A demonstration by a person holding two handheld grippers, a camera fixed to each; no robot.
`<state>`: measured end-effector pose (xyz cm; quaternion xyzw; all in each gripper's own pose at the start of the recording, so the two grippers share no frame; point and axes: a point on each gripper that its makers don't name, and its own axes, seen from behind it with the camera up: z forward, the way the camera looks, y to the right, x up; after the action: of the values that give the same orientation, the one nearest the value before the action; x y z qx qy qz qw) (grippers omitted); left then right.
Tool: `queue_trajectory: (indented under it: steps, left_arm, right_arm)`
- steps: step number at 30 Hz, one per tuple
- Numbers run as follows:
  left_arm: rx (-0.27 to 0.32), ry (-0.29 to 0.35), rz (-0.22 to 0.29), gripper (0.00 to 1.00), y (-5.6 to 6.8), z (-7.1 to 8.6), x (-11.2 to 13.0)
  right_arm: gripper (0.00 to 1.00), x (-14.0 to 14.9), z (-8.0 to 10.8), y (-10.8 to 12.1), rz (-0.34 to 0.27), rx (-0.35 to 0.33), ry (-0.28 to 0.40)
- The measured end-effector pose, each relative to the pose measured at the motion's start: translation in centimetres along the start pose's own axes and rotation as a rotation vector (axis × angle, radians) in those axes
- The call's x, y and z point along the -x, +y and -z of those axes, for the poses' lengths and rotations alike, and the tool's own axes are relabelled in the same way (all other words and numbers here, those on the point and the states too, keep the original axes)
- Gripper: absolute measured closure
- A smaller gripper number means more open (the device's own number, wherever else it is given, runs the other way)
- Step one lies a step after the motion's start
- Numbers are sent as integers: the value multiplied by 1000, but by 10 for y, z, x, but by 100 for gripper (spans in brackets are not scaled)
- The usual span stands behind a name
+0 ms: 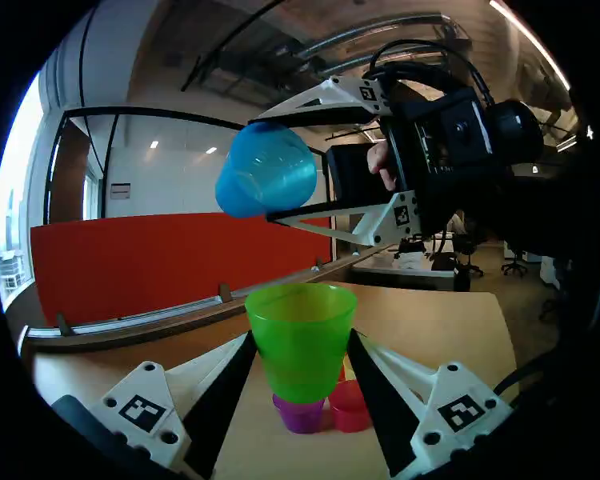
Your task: Pour water
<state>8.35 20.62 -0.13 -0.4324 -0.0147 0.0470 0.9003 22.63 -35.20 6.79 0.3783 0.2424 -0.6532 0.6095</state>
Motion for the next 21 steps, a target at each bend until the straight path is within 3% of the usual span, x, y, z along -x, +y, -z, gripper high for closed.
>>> queue_trajectory:
  steps: [11,21]
  left_arm:
    - [-2,-1,-3,19,0,2,-2]
    - [-3,-4,-5,20,-1,2,-3]
  right_arm:
    - [7,4,1,2,-173,20,9]
    - [7,11,1,2,-382,43,-1]
